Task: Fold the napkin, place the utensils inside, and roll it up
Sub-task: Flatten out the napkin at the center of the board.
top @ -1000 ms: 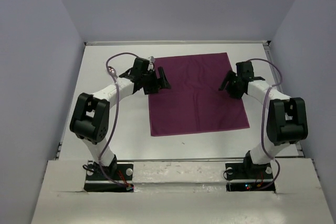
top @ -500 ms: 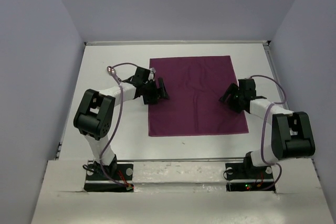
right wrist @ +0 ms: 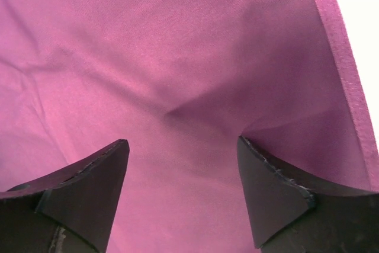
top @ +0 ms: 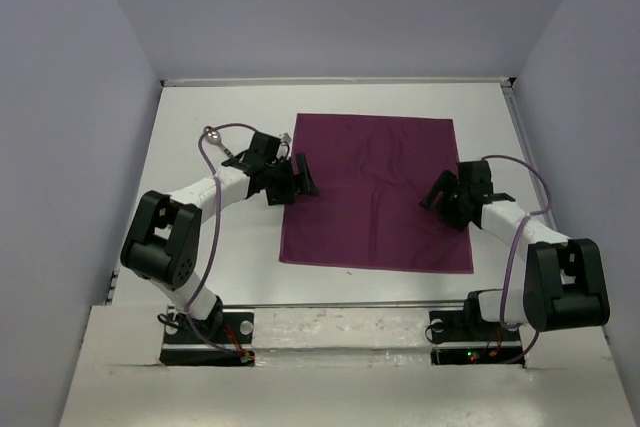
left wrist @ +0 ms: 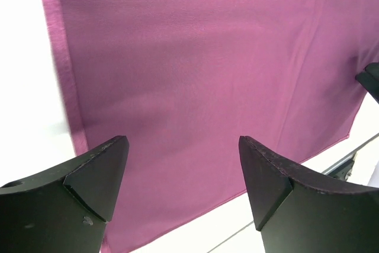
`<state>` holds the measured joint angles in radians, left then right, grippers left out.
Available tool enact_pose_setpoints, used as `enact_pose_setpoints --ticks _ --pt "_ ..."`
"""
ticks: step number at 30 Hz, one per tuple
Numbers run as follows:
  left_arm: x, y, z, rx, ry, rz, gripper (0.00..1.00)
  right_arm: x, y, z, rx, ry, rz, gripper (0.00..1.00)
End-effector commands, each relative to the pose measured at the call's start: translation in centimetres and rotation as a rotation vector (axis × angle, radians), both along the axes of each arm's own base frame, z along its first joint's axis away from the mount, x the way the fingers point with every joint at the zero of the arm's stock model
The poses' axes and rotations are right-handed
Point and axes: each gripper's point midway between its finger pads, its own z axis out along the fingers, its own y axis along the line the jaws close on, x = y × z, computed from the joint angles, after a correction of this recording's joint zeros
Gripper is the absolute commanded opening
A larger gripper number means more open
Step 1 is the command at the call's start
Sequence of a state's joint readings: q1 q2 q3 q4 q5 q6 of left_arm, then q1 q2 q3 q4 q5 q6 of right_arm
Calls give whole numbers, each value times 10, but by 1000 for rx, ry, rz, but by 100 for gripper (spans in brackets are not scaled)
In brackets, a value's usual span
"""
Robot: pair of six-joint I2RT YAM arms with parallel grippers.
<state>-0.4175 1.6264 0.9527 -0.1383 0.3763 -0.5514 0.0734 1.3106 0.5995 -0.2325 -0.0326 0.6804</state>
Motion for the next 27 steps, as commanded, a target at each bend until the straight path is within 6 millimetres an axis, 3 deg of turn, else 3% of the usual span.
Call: enact_pose_setpoints --ticks 1,3,7,10,16,21,27 --pt "13 3 47 9 -125 3 88 14 -10 28 -80 -31 4 84" --pt "21 2 65 7 -166 5 88 33 -14 53 -109 -90 -8 87" --pt "37 3 95 23 -250 15 88 57 -27 86 -184 -144 -30 95" --pt "57 0 110 40 -300 22 88 76 -39 97 -263 -140 -46 100" --pt "84 -23 113 -17 -314 -7 88 106 -52 102 -348 -88 -72 100" --pt "109 -31 83 18 -277 0 87 124 -45 100 -310 -64 -47 100" --pt "96 -29 28 47 -190 -21 87 129 -40 95 -295 -54 -20 100"
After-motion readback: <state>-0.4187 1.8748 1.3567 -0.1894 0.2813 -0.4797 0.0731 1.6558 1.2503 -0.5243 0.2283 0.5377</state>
